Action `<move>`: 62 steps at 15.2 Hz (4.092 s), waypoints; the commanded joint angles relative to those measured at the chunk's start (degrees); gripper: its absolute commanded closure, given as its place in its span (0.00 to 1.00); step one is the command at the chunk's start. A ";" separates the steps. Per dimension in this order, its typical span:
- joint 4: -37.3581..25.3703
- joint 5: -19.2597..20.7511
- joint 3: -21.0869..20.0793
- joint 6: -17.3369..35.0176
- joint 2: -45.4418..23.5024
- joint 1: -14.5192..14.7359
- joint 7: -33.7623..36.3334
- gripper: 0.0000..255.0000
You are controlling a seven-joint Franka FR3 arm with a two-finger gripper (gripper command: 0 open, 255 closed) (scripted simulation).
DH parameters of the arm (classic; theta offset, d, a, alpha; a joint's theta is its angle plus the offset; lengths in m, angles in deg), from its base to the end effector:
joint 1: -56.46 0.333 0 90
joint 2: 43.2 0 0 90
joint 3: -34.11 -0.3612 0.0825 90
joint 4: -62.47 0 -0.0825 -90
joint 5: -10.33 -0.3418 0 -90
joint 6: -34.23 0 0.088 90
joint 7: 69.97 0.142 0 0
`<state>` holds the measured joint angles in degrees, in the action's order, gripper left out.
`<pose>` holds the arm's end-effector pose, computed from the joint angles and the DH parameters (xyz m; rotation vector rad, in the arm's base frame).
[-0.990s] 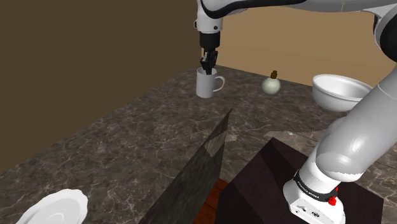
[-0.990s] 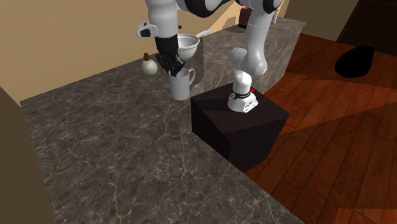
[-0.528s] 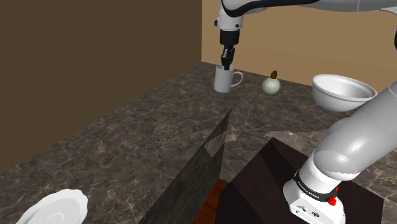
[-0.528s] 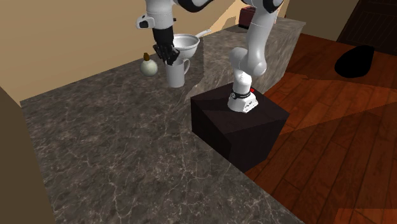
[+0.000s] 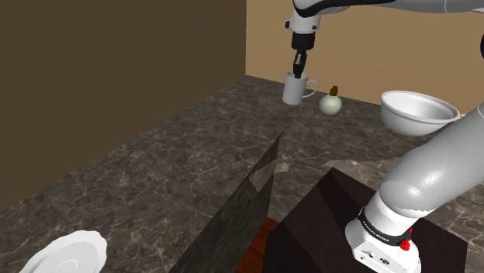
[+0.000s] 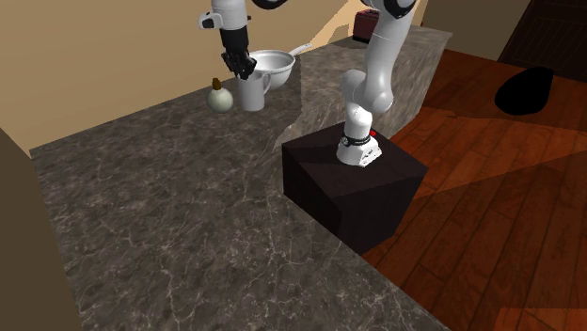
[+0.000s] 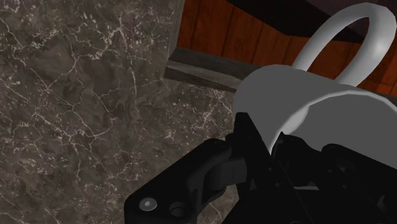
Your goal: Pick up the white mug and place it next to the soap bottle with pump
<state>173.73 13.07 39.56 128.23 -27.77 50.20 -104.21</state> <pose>0.4046 -0.0961 0.6052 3.0704 0.6243 -0.0613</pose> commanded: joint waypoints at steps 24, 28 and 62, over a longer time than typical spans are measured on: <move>-11.40 0.06 18.78 3.30 -13.66 -11.86 -30.81 1.00; -8.13 0.16 18.79 6.40 -13.49 -11.87 -30.65 1.00; 10.76 -2.88 19.16 31.88 -20.68 -12.51 -32.24 1.00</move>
<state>184.36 10.44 58.75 159.50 -47.95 37.72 -136.31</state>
